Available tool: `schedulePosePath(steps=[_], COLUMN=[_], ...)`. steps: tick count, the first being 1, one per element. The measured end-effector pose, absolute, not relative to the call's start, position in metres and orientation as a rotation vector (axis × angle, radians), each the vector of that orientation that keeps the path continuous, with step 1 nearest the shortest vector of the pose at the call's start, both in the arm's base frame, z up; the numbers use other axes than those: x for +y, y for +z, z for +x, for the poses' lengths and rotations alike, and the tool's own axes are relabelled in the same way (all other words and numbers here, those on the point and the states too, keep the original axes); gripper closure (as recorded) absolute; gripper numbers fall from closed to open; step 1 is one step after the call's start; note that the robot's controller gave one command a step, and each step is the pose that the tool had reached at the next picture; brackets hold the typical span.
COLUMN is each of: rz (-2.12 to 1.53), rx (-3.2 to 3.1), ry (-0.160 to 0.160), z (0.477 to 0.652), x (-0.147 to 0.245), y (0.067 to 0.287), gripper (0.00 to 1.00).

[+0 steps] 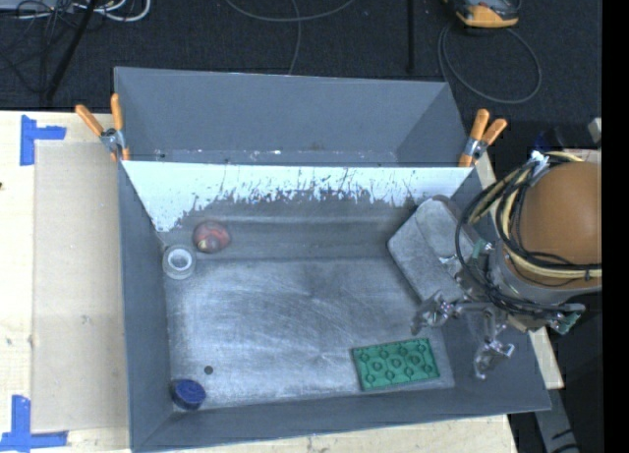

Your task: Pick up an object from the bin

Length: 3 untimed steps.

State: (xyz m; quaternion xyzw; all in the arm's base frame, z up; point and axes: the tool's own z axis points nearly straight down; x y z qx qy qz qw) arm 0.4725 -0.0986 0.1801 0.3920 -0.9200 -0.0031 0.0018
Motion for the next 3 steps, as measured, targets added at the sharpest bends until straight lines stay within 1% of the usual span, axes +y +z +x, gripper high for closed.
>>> schedulePosePath(steps=[1,2,3], rz=[1.183,1.186,1.439], rx=[-2.905,-2.907,-2.800], ry=[-0.003,0.002,0.005], z=[0.498,0.499,0.515], x=[-0.051,-0.052,-0.044], y=[0.070,0.073,0.246], gripper=[0.00,1.00,1.00])
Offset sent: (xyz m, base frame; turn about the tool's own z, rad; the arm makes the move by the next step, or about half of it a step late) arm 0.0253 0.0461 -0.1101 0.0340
